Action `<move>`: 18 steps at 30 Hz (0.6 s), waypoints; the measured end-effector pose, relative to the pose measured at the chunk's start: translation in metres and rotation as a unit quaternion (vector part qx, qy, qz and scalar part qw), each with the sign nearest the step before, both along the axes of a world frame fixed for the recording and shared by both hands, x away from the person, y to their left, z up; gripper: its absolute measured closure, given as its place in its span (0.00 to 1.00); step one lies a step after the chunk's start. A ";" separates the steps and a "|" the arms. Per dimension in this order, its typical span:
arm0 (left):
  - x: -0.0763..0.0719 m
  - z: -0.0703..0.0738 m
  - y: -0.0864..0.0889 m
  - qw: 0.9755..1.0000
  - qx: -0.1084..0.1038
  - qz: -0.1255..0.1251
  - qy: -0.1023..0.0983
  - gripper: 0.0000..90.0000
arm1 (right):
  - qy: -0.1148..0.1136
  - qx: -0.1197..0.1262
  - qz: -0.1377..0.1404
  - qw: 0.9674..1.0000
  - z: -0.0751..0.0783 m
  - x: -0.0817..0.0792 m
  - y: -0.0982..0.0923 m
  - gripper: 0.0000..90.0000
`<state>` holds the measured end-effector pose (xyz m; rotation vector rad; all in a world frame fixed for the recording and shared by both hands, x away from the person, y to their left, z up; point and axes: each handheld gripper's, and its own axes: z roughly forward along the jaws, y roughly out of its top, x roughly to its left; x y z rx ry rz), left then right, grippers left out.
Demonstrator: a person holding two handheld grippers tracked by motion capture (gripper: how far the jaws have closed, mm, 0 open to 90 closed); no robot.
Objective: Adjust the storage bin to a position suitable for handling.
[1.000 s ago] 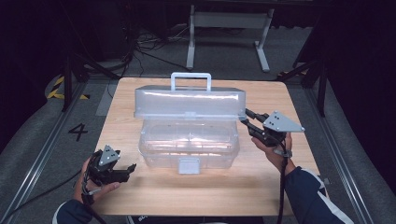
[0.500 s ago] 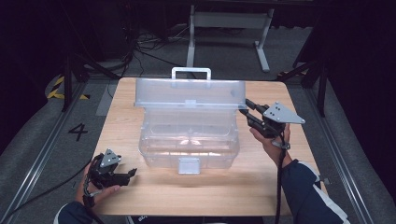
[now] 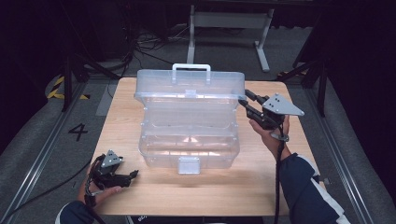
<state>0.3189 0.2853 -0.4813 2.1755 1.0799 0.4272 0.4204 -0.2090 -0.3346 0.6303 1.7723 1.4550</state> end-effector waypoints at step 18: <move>0.002 0.000 0.000 1.000 0.002 -0.005 -0.001 0.18 | -0.001 0.006 -0.064 0.998 0.014 0.020 0.012 0.82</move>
